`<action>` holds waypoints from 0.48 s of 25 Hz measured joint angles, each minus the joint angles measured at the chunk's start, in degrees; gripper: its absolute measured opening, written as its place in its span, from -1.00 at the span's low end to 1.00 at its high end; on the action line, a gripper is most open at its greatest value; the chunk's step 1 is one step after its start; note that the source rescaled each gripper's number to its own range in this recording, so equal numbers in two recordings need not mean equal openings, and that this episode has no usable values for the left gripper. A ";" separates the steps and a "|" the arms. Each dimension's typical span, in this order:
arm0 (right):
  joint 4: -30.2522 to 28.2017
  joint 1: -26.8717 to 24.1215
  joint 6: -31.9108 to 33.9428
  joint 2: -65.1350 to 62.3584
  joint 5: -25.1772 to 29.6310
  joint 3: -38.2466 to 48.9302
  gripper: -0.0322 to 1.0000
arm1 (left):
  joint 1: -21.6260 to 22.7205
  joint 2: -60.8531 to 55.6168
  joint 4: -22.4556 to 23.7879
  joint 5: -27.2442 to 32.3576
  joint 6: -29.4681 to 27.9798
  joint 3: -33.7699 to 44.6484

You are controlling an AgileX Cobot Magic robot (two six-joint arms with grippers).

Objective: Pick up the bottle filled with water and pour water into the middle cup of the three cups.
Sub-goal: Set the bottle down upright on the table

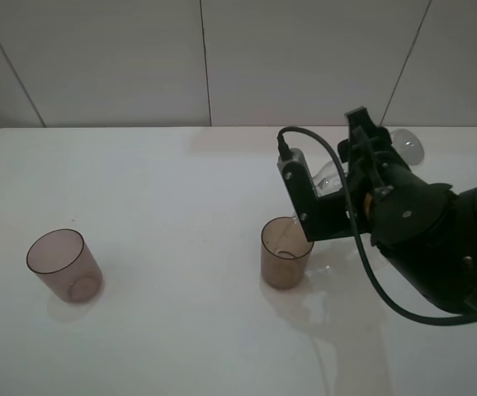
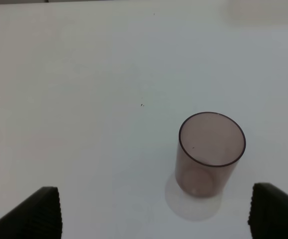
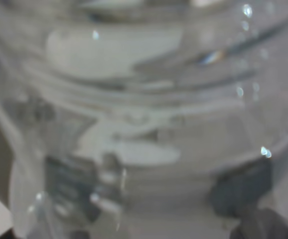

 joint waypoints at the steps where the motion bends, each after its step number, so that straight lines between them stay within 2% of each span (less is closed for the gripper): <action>1: 0.00 0.00 -0.67 0.00 0.00 0.00 -0.91 | 0.00 0.00 0.00 0.00 0.00 0.00; 12: -0.06 0.00 -2.54 0.00 0.38 0.00 -0.91 | 0.00 0.00 0.00 0.00 0.00 0.00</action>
